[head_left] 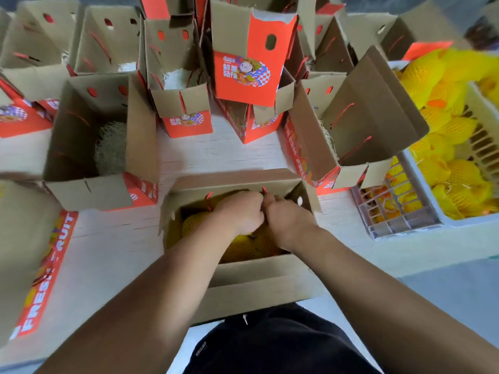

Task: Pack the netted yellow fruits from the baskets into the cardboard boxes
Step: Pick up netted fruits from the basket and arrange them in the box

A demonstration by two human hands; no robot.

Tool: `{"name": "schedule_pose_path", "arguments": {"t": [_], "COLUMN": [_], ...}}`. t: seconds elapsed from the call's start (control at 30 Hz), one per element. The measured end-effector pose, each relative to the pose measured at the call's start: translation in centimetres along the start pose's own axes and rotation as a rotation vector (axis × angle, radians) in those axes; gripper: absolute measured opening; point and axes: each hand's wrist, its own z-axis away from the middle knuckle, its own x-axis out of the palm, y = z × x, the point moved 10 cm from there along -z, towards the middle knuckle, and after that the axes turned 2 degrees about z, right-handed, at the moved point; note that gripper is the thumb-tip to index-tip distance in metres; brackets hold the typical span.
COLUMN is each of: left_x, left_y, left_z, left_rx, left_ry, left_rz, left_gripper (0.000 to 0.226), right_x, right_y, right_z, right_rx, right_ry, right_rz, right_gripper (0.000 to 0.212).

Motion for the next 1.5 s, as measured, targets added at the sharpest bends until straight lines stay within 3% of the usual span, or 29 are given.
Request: {"name": "schedule_pose_path", "arguments": {"t": [0.07,0.2,0.47,0.57,0.63,0.8,0.87,0.97,1.07,1.13,1.17,1.23,1.33,1.43,1.5], "left_x": [-1.9,-3.5,-1.3,0.5,1.6,3.1,2.7,1.3,0.4,0.1,0.1,0.2,-0.1,0.0,0.0], "left_y": [2.0,9.8,27.1,33.1,36.8,40.7,39.8,38.4,37.4,37.2,37.2,37.2,37.2,37.0,36.6], "left_z": [0.7,1.8,-3.8,-8.0,-11.1,-18.3,-19.2,-18.7,-18.8,-18.9,-19.1,-19.1,-19.0,-19.3,-19.3], "left_rx": [-0.005,0.132,0.379,0.42,0.464,0.413,0.338,0.233,0.151,0.119,0.102,0.089,0.076,0.045,0.012], "left_ry": [0.149,0.278,0.334,0.301,0.299,0.364,0.413,0.582,0.656,0.662,0.652,0.621,0.614,0.545,0.523], "left_rz": [0.187,0.575,0.568,0.563,0.442,-0.291,-0.303,-0.207,-0.125,-0.115,-0.119,-0.121,-0.062,-0.005,0.042], "left_gripper": [0.018,0.015,0.012,0.014,0.017,0.03,0.025,0.012,0.013,0.019,0.023,0.03,0.038,0.058,0.07], "right_x": [-3.0,-8.2,-9.8,-9.7,-9.3,-8.0,-9.3,-10.6,-9.2,-9.1,-9.4,-10.1,-11.4,-11.3,-10.8], "right_y": [1.0,6.2,24.9,33.3,38.6,47.4,48.7,46.5,43.9,43.8,44.2,46.0,49.0,48.4,46.0], "right_z": [1.5,6.3,10.3,10.3,9.4,2.6,-0.5,-5.5,-8.6,-9.0,-8.8,-7.7,-6.4,-6.1,-5.6], "right_rx": [0.012,-0.007,0.115,0.165,0.18,0.211,0.199,-0.029,-0.11,-0.082,-0.088,-0.116,-0.14,-0.264,-0.346], "right_ry": [0.207,0.557,0.799,0.79,0.724,0.42,0.408,0.355,0.304,0.413,0.479,0.542,0.5,0.232,0.012], "right_rz": [-0.141,-0.375,-0.713,-0.711,-0.671,-0.473,-0.415,-0.311,-0.111,-0.054,-0.139,-0.536,-1.079,-1.688,-1.85], "right_gripper": [0.036,0.029,0.028,0.038,0.041,0.05,0.059,0.076,0.063,0.057,0.057,0.064,0.055,0.042,0.049]}}
